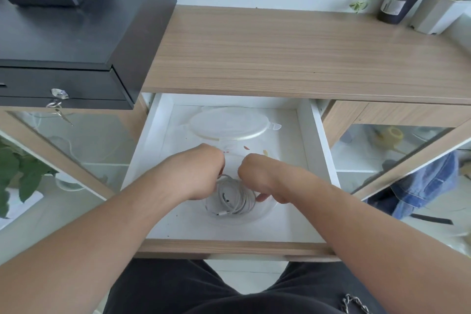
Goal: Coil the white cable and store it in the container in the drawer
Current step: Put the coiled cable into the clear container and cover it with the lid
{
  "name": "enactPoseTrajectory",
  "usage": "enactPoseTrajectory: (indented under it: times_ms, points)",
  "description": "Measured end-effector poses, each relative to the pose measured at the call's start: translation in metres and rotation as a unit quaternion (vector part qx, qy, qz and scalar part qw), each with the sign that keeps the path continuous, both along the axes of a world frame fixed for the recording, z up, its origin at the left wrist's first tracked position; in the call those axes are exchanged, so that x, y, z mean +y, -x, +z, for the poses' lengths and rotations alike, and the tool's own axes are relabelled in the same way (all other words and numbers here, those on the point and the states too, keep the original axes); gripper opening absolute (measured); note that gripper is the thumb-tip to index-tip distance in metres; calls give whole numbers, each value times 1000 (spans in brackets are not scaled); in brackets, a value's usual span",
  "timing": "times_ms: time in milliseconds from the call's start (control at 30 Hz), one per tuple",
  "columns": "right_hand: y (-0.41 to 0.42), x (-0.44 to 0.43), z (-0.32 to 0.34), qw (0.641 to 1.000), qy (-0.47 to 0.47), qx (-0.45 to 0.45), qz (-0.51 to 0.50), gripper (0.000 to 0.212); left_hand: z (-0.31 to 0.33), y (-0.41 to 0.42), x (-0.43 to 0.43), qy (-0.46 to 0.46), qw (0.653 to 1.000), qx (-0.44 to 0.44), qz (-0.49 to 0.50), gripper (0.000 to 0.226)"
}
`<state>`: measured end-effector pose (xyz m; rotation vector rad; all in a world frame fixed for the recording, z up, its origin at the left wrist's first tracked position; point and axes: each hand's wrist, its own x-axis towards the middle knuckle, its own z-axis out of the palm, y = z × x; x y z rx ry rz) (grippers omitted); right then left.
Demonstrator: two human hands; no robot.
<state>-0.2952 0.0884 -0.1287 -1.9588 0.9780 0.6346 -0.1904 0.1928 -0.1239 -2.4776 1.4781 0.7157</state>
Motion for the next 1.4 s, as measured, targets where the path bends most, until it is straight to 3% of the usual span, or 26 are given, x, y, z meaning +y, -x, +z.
enactPoseTrajectory:
  times_ms: [167,400,567,667,833,933,1033,1167,1400]
  points:
    - [2,-4,-6,993,-86,-25,-82,24,-11,5,-7,0,994,55,91,29]
    - [2,1,-13,997,-77,-23,7,27,-13,7,-11,-8,993,66,102,17]
    - [2,4,-13,992,-116,-46,-25,3,-11,8,-12,-11,992,72,107,15]
    - [4,5,-11,993,-111,-35,-14,12,-12,8,-12,-11,990,82,117,14]
    - [6,-2,-8,973,-213,-36,-81,17,-12,7,-11,-11,988,88,125,13]
    - [6,1,-12,986,-160,-38,-17,26,-11,7,-10,-16,987,89,133,14]
    - [7,5,-16,996,-67,-27,61,12,-13,6,-10,-13,983,105,149,16]
    - [8,8,-11,990,41,-10,134,16,-13,6,-11,-9,981,113,160,17]
    - [8,9,-11,989,53,-6,135,14,-14,2,-9,-8,975,152,162,19]
